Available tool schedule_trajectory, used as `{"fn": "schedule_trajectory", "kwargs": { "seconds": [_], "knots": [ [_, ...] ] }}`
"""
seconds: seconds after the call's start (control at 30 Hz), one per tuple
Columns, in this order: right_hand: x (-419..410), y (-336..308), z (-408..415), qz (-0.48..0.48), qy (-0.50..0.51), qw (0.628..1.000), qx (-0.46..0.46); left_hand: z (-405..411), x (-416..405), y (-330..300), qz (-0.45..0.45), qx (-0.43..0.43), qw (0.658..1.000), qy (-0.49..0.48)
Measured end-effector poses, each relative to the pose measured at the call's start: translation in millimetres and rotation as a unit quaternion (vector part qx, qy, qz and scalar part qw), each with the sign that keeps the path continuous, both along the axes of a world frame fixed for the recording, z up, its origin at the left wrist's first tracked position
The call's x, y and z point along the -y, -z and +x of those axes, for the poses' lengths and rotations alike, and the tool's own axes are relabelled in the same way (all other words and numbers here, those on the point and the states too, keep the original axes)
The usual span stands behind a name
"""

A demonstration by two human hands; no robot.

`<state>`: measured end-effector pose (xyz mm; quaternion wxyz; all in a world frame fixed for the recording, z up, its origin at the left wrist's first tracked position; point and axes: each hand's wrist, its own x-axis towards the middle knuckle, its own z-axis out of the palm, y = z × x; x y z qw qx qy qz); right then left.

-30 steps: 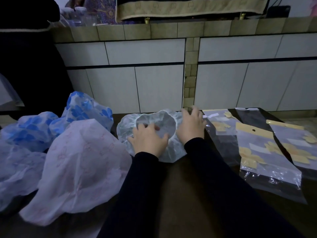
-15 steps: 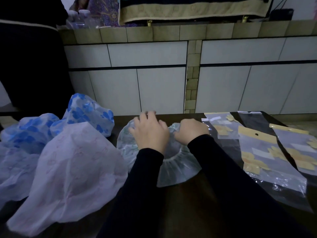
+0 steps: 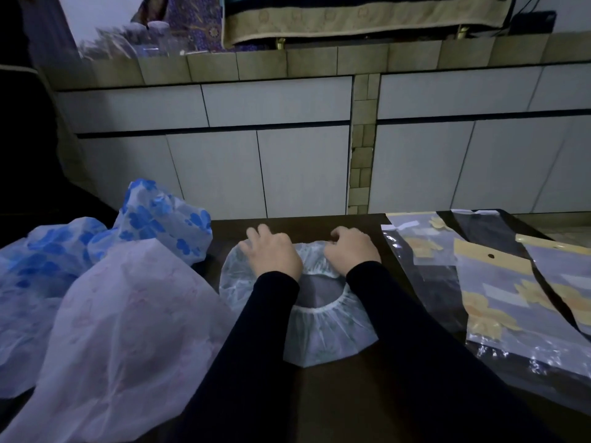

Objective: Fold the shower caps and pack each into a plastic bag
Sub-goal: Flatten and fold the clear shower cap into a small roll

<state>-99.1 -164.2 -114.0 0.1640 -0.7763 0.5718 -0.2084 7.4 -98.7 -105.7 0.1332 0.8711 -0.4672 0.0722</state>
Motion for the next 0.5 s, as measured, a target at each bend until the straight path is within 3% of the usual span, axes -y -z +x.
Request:
{"fn": "schedule_trajectory", "kwargs": {
  "seconds": [0.13, 0.3, 0.5],
  "knots": [
    [7.0, 4.8, 3.0, 0.001, 0.036, 0.999, -0.036, 6.4, 6.6, 6.8, 0.014, -0.086, 0.996, 0.006],
    [10.4, 10.9, -3.7, -0.05, 0.052, 0.993, 0.096, 18.6, 1.3, 9.5, -0.113, -0.119, 0.986, -0.032],
    [6.0, 7.9, -4.2, -0.142, 0.041, 0.982, 0.118, 19.8, 2.4, 6.5, -0.248, -0.123, 0.959, -0.063]
  ]
}}
